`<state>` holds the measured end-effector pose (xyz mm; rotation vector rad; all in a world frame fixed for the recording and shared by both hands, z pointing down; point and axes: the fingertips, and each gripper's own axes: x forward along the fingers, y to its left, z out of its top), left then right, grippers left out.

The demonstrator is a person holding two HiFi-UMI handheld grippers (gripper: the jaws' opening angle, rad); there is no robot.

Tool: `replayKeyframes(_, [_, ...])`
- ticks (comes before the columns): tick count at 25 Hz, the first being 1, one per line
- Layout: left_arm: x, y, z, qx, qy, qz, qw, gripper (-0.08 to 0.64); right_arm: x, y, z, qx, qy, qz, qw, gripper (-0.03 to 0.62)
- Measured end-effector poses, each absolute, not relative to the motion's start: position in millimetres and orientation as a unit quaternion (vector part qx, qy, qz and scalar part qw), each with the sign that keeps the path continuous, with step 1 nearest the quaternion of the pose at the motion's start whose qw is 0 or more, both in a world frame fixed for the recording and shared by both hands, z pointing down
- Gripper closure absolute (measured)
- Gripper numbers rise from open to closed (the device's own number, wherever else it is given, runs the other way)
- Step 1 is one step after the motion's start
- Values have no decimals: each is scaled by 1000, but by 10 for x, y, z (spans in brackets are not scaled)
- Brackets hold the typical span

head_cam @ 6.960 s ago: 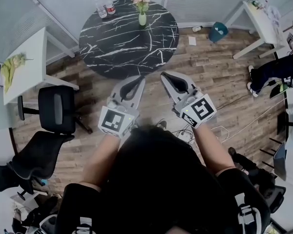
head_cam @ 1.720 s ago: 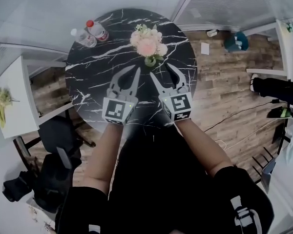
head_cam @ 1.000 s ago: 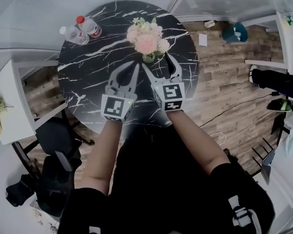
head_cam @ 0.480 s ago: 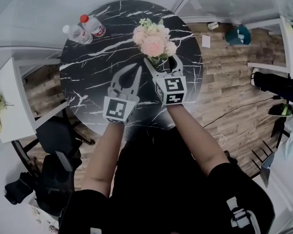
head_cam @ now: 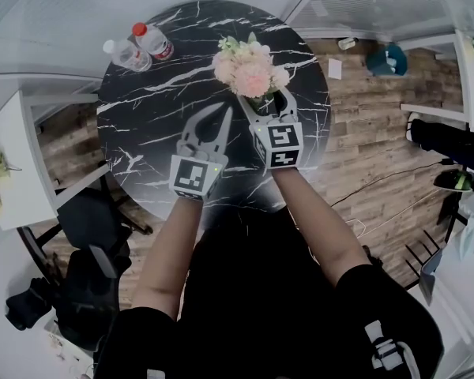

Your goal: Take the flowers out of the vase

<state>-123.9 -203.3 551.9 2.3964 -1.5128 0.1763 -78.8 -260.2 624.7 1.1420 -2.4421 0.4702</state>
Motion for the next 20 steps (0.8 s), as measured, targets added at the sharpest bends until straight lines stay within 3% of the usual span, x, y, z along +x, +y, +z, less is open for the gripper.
replayKeyframes(4, [-1256,-2016,5566,835,-525,63,151,548,-791,-2606,6220,412,-875,161,195,400])
replayKeyframes(9, [-1267,-2002,5572,832,-528,63,157,548,-800,-2590,6176,410,-879,150,191,514])
replayKeyframes(20, [-1279,-1969,5530,833,-528,58,153,548,-801,-2603,6056,413,-882,141,175,543])
